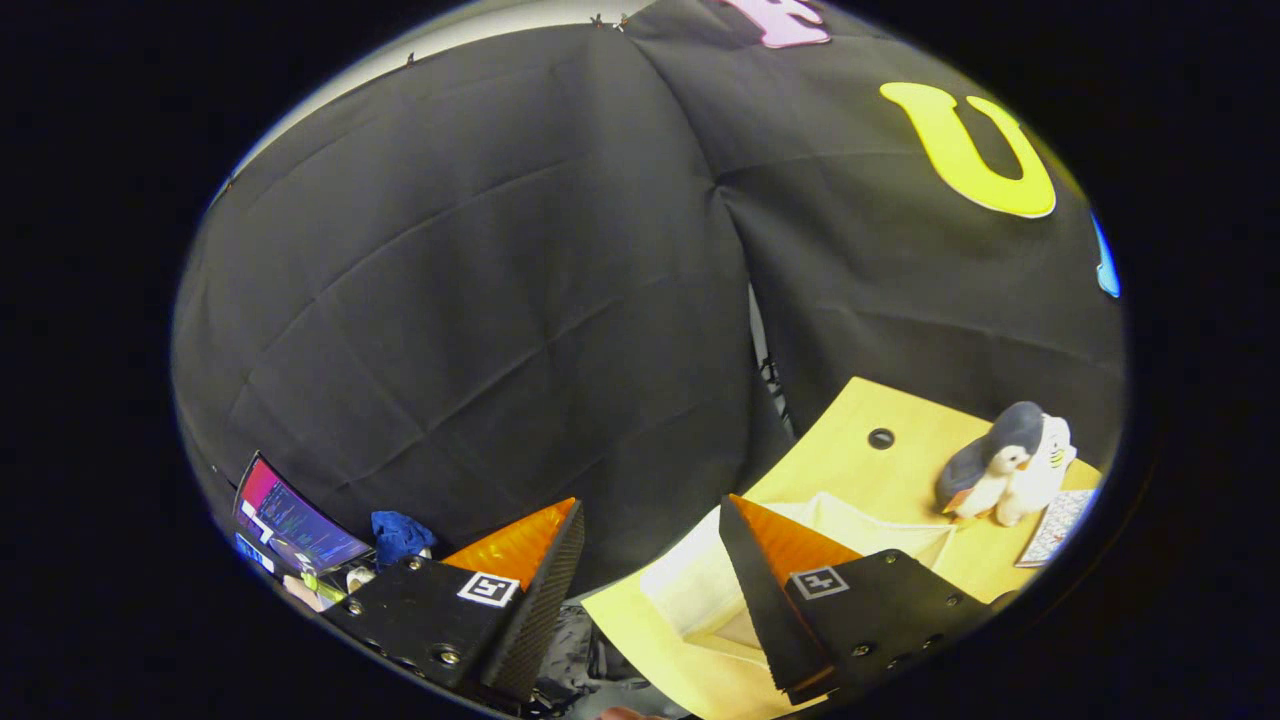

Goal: Open the storage box then place both shoes into the box .Put the left shoe in first, then the right shoe, with the right side of both shoes facing outward in a uniform manner.

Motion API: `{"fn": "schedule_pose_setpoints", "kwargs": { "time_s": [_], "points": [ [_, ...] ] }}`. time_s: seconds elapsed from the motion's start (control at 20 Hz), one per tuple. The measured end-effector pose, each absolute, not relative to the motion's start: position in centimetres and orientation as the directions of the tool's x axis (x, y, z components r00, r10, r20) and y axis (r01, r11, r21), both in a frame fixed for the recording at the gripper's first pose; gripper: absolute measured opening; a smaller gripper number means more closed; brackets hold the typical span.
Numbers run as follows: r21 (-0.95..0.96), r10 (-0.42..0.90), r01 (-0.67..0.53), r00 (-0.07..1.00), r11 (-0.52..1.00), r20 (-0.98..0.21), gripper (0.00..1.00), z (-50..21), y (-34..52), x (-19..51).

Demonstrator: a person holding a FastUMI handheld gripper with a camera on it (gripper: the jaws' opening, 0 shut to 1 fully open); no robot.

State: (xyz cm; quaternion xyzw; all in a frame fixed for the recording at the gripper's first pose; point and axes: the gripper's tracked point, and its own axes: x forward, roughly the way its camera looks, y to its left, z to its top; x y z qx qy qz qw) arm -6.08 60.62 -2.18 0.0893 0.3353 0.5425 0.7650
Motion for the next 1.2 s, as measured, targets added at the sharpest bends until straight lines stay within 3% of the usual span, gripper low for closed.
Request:
{"fn": "schedule_pose_setpoints", "kwargs": {
  "time_s": [0.55,0.85,1.2],
  "points": [
    [0.437,0.822,-0.71,0.373,0.552,-0.431,0.84,-5.5,46.6,0.6],
    [0.472,0.805,-0.658,0.413,0.587,-0.426,0.84,-8.9,41.0,1.4],
    [0.453,0.743,-0.596,0.446,0.663,-0.499,0.84,-16.2,35.8,2.1]
  ]
}}
